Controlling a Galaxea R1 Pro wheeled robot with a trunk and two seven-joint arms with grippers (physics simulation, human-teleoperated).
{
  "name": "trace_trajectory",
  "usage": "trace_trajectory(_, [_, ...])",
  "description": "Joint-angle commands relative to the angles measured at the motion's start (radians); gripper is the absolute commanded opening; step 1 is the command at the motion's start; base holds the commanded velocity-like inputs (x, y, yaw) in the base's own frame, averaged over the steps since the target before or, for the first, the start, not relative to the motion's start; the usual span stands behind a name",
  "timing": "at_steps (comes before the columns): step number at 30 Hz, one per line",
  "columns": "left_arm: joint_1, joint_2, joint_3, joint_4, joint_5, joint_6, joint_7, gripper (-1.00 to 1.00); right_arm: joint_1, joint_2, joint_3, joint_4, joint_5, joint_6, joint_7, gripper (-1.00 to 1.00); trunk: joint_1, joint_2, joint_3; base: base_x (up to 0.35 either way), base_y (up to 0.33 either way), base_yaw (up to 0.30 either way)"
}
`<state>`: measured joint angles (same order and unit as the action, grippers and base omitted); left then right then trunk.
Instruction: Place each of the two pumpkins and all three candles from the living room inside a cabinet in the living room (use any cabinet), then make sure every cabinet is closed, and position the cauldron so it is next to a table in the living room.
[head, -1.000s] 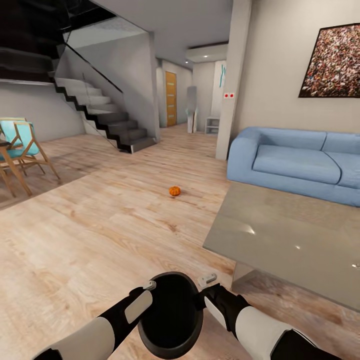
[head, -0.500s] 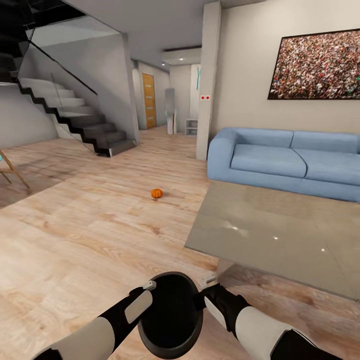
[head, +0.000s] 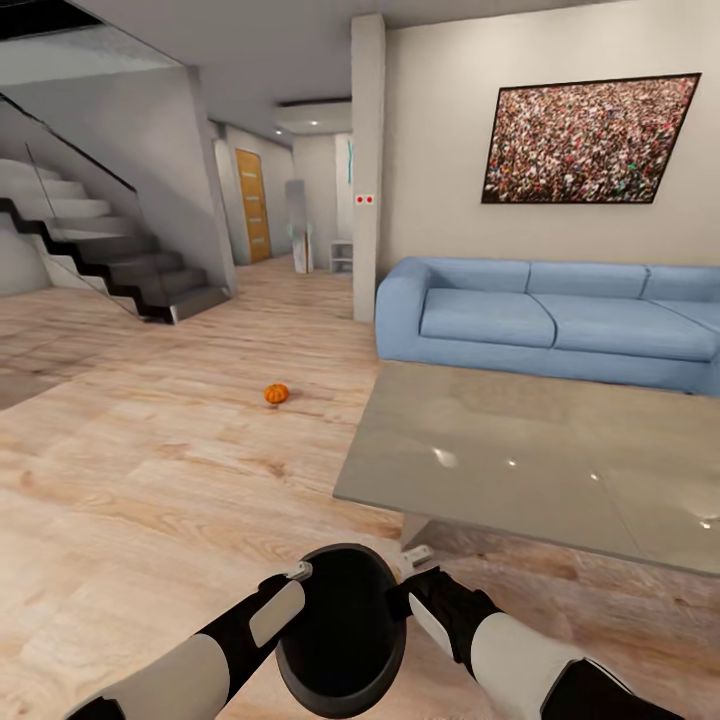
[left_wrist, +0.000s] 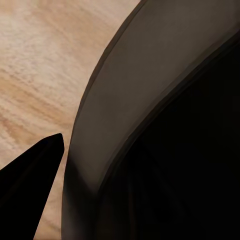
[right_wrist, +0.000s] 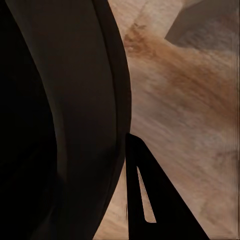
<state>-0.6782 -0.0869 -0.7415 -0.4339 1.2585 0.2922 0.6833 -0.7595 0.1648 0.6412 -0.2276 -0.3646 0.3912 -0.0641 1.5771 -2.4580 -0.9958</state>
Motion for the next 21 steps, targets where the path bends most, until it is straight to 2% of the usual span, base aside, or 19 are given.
trace_trajectory(1, [0.0,0.001,0.019,0.007,-0.025,0.006,0.038,-1.0,-0.001,-0.001,-0.053,-0.002,0.036,-0.005,-0.008,-1.0,0.0,0.0,0.001,0.0,0.0,-0.27])
trace_trajectory(21, [0.0,0.001,0.019,0.006,-0.025,0.006,0.038,-1.0,-0.001,-0.001,-0.053,-0.002,0.036,-0.006,-0.008,-1.0,0.0,0.0,0.014,0.0,0.0,-0.27])
